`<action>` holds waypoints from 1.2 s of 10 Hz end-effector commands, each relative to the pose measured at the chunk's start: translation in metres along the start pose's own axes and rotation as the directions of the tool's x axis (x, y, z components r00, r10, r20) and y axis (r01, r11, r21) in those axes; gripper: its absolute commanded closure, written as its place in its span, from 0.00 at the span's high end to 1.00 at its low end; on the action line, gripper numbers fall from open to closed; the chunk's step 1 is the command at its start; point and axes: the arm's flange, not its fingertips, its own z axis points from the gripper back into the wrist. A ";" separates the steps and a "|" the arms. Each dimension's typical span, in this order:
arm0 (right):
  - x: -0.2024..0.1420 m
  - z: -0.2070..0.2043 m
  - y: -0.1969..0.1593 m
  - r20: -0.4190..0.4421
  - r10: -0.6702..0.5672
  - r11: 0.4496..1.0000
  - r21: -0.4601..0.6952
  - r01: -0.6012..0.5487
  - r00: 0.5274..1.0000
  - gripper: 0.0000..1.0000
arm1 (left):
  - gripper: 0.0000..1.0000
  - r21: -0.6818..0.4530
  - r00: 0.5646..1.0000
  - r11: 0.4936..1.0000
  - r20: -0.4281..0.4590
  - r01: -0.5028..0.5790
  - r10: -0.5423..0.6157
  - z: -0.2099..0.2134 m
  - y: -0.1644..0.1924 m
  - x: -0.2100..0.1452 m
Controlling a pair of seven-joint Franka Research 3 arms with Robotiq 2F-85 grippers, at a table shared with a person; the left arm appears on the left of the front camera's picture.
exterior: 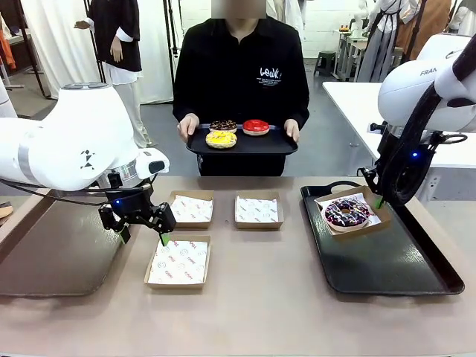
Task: Individually package the donuts and arrange them on the tray.
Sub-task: Place the picked Paper togo box on the Handle tray while simultaneously picking up another Paper togo box from the table with the other hand.
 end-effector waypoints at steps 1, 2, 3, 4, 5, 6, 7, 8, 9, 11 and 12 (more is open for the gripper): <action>-0.002 -0.009 -0.002 0.018 -0.036 0.999 0.017 0.035 0.999 0.01 | 1.00 -0.008 1.000 1.000 -0.016 -0.024 0.024 -0.005 0.002 -0.006; -0.009 -0.012 -0.002 0.043 -0.058 0.998 0.032 0.057 0.997 0.01 | 1.00 -0.038 0.995 0.995 -0.017 -0.095 0.094 -0.006 0.000 -0.010; -0.018 -0.015 -0.001 0.067 -0.091 0.996 0.023 0.089 0.994 0.01 | 1.00 -0.051 0.993 0.992 -0.008 -0.118 0.117 -0.006 -0.003 -0.012; -0.027 -0.020 0.000 0.069 -0.103 0.995 0.016 0.102 0.992 0.01 | 1.00 -0.056 0.991 0.989 -0.008 -0.135 0.135 -0.009 -0.005 -0.014; -0.035 -0.029 -0.002 0.066 -0.136 0.991 0.007 0.136 0.989 0.01 | 1.00 -0.053 0.986 0.985 -0.017 -0.165 0.164 -0.013 -0.007 -0.013; -0.041 -0.037 -0.003 0.042 -0.120 0.993 0.002 0.120 0.992 0.01 | 1.00 -0.032 0.984 0.983 -0.011 -0.178 0.178 -0.017 -0.007 -0.012; -0.046 -0.042 -0.005 0.030 -0.087 0.996 -0.004 0.087 0.996 0.01 | 1.00 -0.012 0.981 0.981 -0.022 -0.191 0.191 -0.021 -0.008 -0.010; -0.050 -0.045 -0.006 0.010 -0.039 0.999 -0.005 0.039 0.999 0.01 | 1.00 0.008 0.981 0.982 -0.030 -0.191 0.191 -0.025 -0.009 -0.009; -0.052 -0.049 -0.008 0.007 -0.033 0.999 -0.031 0.033 0.999 0.01 | 1.00 0.021 0.981 0.981 -0.029 -0.192 0.193 -0.029 -0.010 -0.008; -0.054 -0.053 -0.007 0.003 -0.033 0.998 -0.054 0.033 0.999 0.01 | 1.00 0.031 0.981 0.981 -0.034 -0.191 0.192 -0.034 -0.012 -0.006; -0.054 -0.054 -0.007 0.000 -0.034 0.998 -0.058 0.033 0.999 0.01 | 1.00 0.038 0.981 0.981 -0.036 -0.191 0.192 -0.036 -0.014 -0.005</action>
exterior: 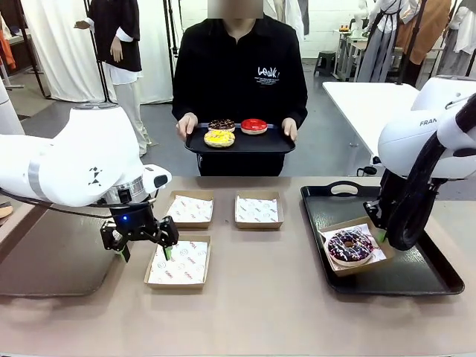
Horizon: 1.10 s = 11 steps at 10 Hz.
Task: Individually package the donuts and arrange them on the tray.
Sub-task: Place the picked Paper togo box on the Handle tray while simultaneously picking up another Paper togo box from the table with the other hand.
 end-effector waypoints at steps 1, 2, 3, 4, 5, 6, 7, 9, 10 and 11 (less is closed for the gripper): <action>-0.004 -0.001 -0.003 0.005 0.008 1.000 -0.025 -0.007 1.000 0.01 | 1.00 0.033 0.999 0.999 0.023 -0.027 0.026 -0.004 -0.012 0.005; -0.005 -0.001 -0.003 0.001 0.007 1.000 -0.028 -0.007 1.000 0.01 | 1.00 0.037 0.999 0.999 0.019 -0.029 0.028 -0.008 -0.012 0.007; -0.004 -0.002 -0.003 -0.002 0.007 1.000 -0.028 -0.007 1.000 0.01 | 1.00 0.040 0.999 0.999 0.014 -0.033 0.032 -0.011 -0.011 0.010; -0.004 -0.003 -0.004 -0.007 0.005 1.000 -0.031 -0.005 1.000 0.01 | 1.00 0.045 0.999 0.998 0.010 -0.036 0.036 -0.014 -0.011 0.012; -0.005 -0.003 -0.004 -0.005 0.002 0.999 -0.034 -0.002 1.000 0.01 | 1.00 0.052 0.999 0.998 0.020 -0.043 0.042 -0.016 -0.011 0.012; -0.004 -0.003 -0.004 -0.004 -0.001 0.999 -0.041 0.000 1.000 0.01 | 1.00 0.072 0.997 0.996 0.050 -0.058 0.054 -0.018 -0.012 0.013; -0.005 -0.004 -0.004 -0.009 0.000 0.999 -0.043 -0.001 1.000 0.01 | 1.00 0.078 0.996 0.995 0.061 -0.064 0.059 -0.021 -0.012 0.013; -0.005 -0.005 -0.004 -0.016 0.001 0.999 -0.047 -0.002 1.000 0.01 | 1.00 0.078 0.994 0.995 0.089 -0.063 0.056 -0.023 -0.012 0.012; -0.005 -0.005 -0.004 -0.019 0.009 0.999 -0.045 -0.010 1.000 0.01 | 1.00 0.049 0.993 0.998 0.112 -0.047 0.041 -0.021 -0.011 0.009; -0.005 -0.006 -0.005 -0.019 0.017 0.999 -0.037 -0.018 1.000 0.32 | 0.41 0.051 0.994 0.998 0.109 -0.031 0.026 -0.020 -0.011 0.010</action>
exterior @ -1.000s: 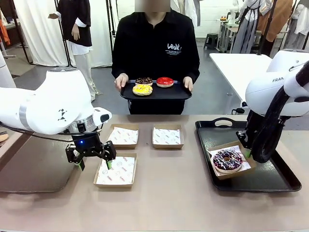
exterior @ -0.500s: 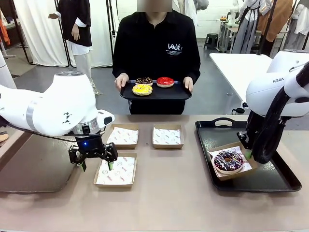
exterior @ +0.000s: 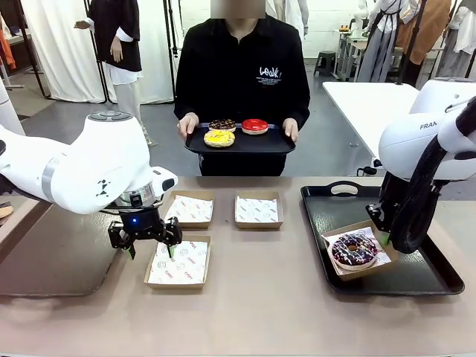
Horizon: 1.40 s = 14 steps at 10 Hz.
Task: Individually package the donuts and arrange them on the tray.
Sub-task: Place the picked Paper togo box on the Handle tray while simultaneously picking up another Paper togo box from the table with the other hand.
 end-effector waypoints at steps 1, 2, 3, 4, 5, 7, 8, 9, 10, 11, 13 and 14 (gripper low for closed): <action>-0.003 -0.003 -0.002 -0.009 0.010 1.000 -0.015 -0.010 1.000 0.60 | 0.40 0.003 0.999 1.000 0.035 0.013 -0.013 -0.005 -0.004 -0.004; -0.003 -0.004 -0.003 -0.020 0.006 1.000 -0.012 -0.006 1.000 0.91 | 0.00 0.005 0.999 1.000 0.029 0.018 -0.018 -0.005 -0.004 -0.004; -0.004 -0.004 -0.003 -0.023 0.002 1.000 -0.011 -0.003 1.000 1.00 | 0.35 0.007 0.999 1.000 0.027 0.020 -0.020 -0.006 -0.004 -0.004; -0.004 -0.004 -0.003 -0.025 0.001 1.000 -0.010 -0.001 1.000 1.00 | 0.00 0.009 0.999 1.000 0.026 0.021 -0.021 -0.006 -0.004 -0.005; -0.004 -0.004 -0.003 -0.026 -0.002 1.000 -0.008 0.002 1.000 1.00 | 0.00 0.009 0.999 1.000 0.027 0.022 -0.022 -0.005 -0.004 -0.005; -0.005 -0.002 -0.004 -0.018 -0.001 1.000 -0.003 0.001 1.000 1.00 | 0.00 0.007 0.999 1.000 0.028 0.021 -0.022 -0.003 -0.003 -0.005; -0.007 0.000 -0.006 -0.010 -0.006 1.000 0.002 0.006 1.000 1.00 | 0.00 0.007 0.999 1.000 0.028 0.020 -0.020 -0.002 -0.003 -0.005; -0.009 0.003 -0.008 0.002 -0.008 1.000 0.005 0.008 1.000 1.00 | 0.00 0.007 0.999 1.000 0.029 0.019 -0.019 0.000 -0.003 -0.005; -0.012 0.007 -0.011 0.011 -0.011 1.000 -0.001 0.011 1.000 0.97 | 0.00 0.007 0.999 1.000 0.026 0.018 -0.018 0.001 -0.003 -0.006; -0.016 0.013 -0.017 0.035 -0.018 1.000 0.012 0.017 0.999 1.00 | 0.00 0.007 0.999 1.000 0.028 0.019 -0.020 0.005 -0.003 -0.006; -0.031 0.039 -0.042 0.098 0.063 0.974 0.211 -0.082 0.993 1.00 | 0.00 0.034 1.000 0.999 0.021 0.005 -0.006 0.018 -0.005 -0.006; -0.040 0.056 -0.067 0.132 0.064 0.933 0.344 -0.106 0.989 1.00 | 0.00 0.035 0.999 0.999 0.033 0.035 -0.036 0.036 -0.008 -0.006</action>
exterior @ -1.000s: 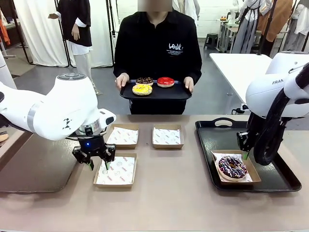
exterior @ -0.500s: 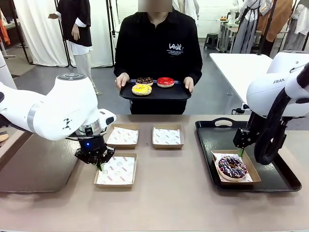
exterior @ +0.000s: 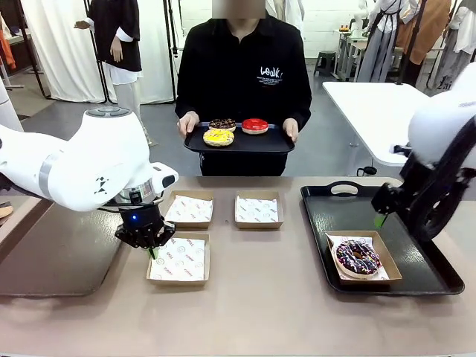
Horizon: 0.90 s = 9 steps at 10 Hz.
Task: Individually package the donuts and arrange them on the tray.
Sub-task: Place the picked Paper togo box on the Handle tray while simultaneously picking up another Paper togo box from the table with the other hand.
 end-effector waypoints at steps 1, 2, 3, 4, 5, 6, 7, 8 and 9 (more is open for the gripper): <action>-0.026 0.036 -0.051 0.081 0.031 0.947 0.315 -0.055 0.996 1.00 | 0.00 0.046 0.998 0.998 0.041 0.053 -0.054 0.043 -0.010 0.000; -0.032 0.049 -0.077 0.119 -0.017 0.909 0.415 -0.035 0.993 1.00 | 0.00 0.045 0.995 0.997 0.071 0.061 -0.064 0.067 -0.015 0.005; -0.037 0.056 -0.104 0.158 -0.061 0.863 0.505 -0.027 0.986 1.00 | 0.00 0.026 0.993 0.995 0.067 0.097 -0.098 0.089 -0.022 0.008; -0.041 0.059 -0.131 0.170 -0.098 0.816 0.578 -0.019 0.981 1.00 | 0.00 0.043 0.990 0.993 0.084 0.111 -0.115 0.107 -0.031 0.012; -0.046 0.060 -0.157 0.179 -0.145 0.763 0.647 -0.005 0.973 1.00 | 0.00 0.043 0.986 0.992 0.107 0.122 -0.126 0.125 -0.040 0.018; -0.054 0.059 -0.177 0.150 -0.154 0.706 0.708 0.002 0.977 1.00 | 0.00 0.041 0.983 0.990 0.120 0.135 -0.139 0.138 -0.048 0.023; -0.059 0.054 -0.195 0.148 -0.158 0.675 0.738 -0.003 0.976 1.00 | 0.00 0.060 0.982 0.990 0.138 0.125 -0.132 0.147 -0.055 0.028; -0.063 0.048 -0.211 0.126 -0.137 0.642 0.767 -0.009 0.982 1.00 | 0.00 0.065 0.981 0.990 0.140 0.123 -0.131 0.153 -0.061 0.032; -0.066 0.041 -0.228 0.137 -0.141 0.589 0.807 -0.028 0.981 1.00 | 0.00 0.076 0.981 0.990 0.144 0.119 -0.129 0.156 -0.069 0.036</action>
